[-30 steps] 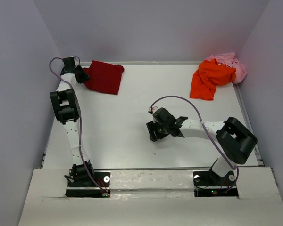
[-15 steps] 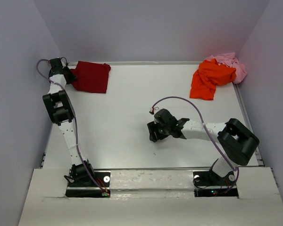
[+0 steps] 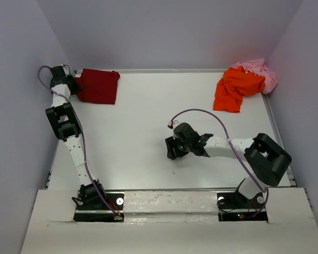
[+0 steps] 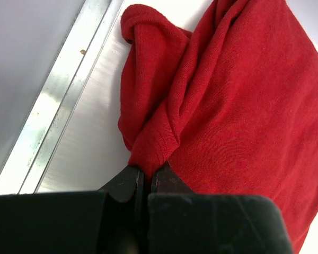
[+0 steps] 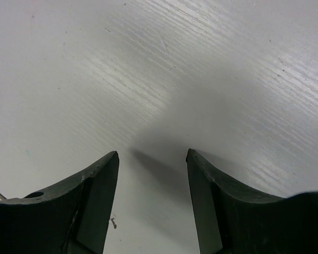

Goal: Fold and stack the t-shirts
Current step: Put the neatly folded tshirt into the corner of the board with the left arm

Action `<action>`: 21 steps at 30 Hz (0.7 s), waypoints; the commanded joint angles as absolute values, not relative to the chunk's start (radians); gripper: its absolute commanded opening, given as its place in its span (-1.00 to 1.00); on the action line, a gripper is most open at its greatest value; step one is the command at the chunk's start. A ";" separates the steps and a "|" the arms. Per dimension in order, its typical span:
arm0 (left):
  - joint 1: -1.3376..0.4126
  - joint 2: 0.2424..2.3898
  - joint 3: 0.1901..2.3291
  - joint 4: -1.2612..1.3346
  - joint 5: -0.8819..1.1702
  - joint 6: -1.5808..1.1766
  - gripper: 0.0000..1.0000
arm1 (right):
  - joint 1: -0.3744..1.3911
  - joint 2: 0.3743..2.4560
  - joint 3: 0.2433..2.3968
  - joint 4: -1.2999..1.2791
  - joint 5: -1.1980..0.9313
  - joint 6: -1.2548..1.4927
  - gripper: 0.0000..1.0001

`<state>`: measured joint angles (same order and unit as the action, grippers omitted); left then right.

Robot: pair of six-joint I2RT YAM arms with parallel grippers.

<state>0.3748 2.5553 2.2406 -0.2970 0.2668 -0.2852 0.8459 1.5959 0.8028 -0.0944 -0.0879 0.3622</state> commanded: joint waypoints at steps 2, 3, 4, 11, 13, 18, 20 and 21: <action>0.448 2.556 2.283 -0.305 0.255 -0.322 -1.00 | 0.856 1.608 0.767 -0.084 -0.107 0.373 0.19; 0.448 2.559 2.292 -0.305 0.261 -0.325 -1.00 | 0.856 1.608 0.767 -0.083 -0.109 0.373 0.19; 0.448 2.560 2.295 -0.305 0.262 -0.328 -1.00 | 0.856 1.606 0.767 -0.083 -0.109 0.373 0.19; 0.457 2.554 2.321 -0.310 0.261 -0.336 -1.00 | 0.856 1.617 0.770 -0.081 -0.110 0.370 0.17; 0.456 2.545 2.315 -0.308 0.271 -0.345 -0.67 | 0.856 1.621 0.770 -0.077 -0.115 0.371 0.17; 0.449 2.520 2.313 -0.305 0.276 -0.357 -0.11 | 0.856 1.623 0.767 -0.071 -0.117 0.367 0.17; 0.446 2.505 2.313 -0.304 0.281 -0.362 0.08 | 0.856 1.623 0.764 -0.071 -0.118 0.368 0.17; 0.445 2.499 2.313 -0.301 0.282 -0.362 0.21 | 0.856 1.620 0.761 -0.071 -0.120 0.370 0.17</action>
